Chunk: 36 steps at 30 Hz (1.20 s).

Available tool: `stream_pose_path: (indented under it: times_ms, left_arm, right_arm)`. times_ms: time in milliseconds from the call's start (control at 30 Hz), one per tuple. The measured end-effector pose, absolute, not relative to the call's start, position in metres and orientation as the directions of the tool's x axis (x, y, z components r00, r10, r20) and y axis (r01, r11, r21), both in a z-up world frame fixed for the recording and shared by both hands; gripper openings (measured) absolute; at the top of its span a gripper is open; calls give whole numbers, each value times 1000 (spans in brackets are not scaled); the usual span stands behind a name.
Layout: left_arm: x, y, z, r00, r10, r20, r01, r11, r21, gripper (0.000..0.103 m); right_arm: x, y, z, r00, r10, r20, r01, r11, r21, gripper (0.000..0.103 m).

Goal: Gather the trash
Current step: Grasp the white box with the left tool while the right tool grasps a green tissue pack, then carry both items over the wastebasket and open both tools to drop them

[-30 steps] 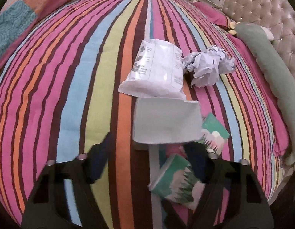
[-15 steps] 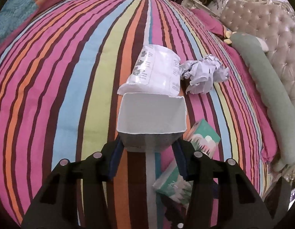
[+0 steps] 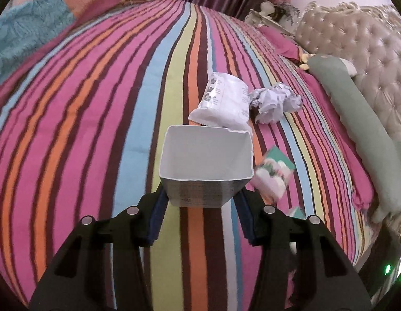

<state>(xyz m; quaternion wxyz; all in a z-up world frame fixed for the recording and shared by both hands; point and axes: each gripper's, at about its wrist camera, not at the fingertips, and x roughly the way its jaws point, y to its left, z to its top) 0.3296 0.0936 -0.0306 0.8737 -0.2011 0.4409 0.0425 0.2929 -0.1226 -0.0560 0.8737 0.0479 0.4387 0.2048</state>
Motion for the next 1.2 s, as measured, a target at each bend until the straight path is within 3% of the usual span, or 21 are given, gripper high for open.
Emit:
stream_pose_path:
  times_ms: [633, 1200]
  left_arm:
    - [169, 75, -18, 636, -97, -765, -187, 943, -275, 48]
    - [68, 39, -58, 570, -171, -804, -129, 948, -292, 48]
  right_arm:
    - [210, -185, -45, 577, 411, -706, -199, 909, 366, 63]
    - [138, -195, -41, 591, 427, -684, -208, 901, 382, 63]
